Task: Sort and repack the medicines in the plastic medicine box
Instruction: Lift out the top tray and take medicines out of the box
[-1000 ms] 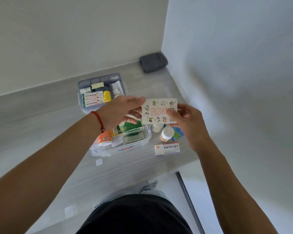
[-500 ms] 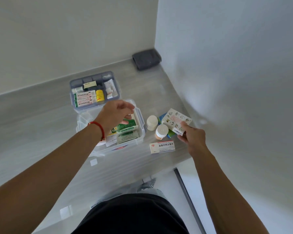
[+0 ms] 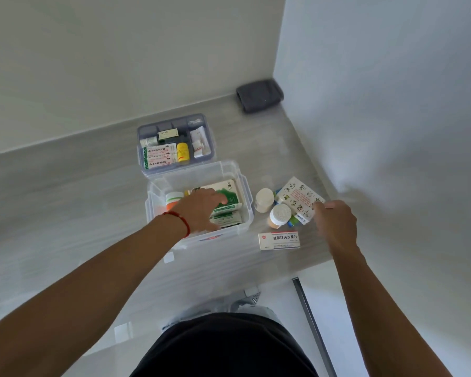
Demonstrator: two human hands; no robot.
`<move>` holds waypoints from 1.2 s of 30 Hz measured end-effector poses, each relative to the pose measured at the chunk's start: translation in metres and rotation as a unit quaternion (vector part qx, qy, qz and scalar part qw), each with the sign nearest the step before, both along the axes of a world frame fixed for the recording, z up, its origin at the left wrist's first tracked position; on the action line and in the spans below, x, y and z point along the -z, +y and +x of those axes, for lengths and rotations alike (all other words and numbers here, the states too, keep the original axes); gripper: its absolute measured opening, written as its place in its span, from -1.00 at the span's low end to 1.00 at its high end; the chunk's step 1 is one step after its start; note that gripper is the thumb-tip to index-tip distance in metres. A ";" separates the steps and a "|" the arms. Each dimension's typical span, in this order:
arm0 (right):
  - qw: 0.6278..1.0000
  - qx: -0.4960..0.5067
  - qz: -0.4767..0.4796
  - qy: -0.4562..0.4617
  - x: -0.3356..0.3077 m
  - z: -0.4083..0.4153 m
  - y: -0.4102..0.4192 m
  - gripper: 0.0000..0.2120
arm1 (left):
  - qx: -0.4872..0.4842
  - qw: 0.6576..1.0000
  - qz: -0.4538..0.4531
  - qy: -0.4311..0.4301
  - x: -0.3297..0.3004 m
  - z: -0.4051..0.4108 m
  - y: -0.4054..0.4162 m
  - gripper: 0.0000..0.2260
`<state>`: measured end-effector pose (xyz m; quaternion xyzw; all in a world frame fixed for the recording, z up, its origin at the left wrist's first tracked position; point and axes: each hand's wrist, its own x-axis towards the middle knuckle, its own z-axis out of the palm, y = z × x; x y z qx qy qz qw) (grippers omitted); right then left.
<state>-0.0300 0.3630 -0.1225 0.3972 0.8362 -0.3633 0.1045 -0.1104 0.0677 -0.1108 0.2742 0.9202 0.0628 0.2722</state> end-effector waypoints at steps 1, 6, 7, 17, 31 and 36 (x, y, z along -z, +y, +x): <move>1.000 -0.009 0.008 0.000 -0.004 0.001 -0.001 -0.72 | 0.046 0.998 -0.035 0.030 0.004 -0.002 0.003 -0.41; 0.998 -0.006 0.019 0.053 -0.017 0.009 -0.006 -0.65 | 0.184 0.969 -0.119 0.113 0.013 -0.012 0.013 -0.46; 0.998 -0.003 0.015 0.063 -0.019 0.010 -0.007 -0.64 | 0.195 0.966 -0.118 0.121 0.014 -0.012 0.014 -0.48; 0.952 -0.157 -0.029 0.261 -0.052 0.012 -0.051 -0.87 | 0.144 0.985 -0.071 0.068 0.018 -0.008 0.007 -0.60; 0.914 -0.355 -0.079 0.181 -0.040 -0.031 -0.120 -0.75 | -0.285 0.935 0.086 -0.194 0.012 0.007 -0.002 -0.75; 0.928 -0.303 -0.100 0.190 -0.035 -0.027 -0.107 -0.81 | -0.415 0.866 0.120 -0.249 0.005 0.002 0.009 -0.85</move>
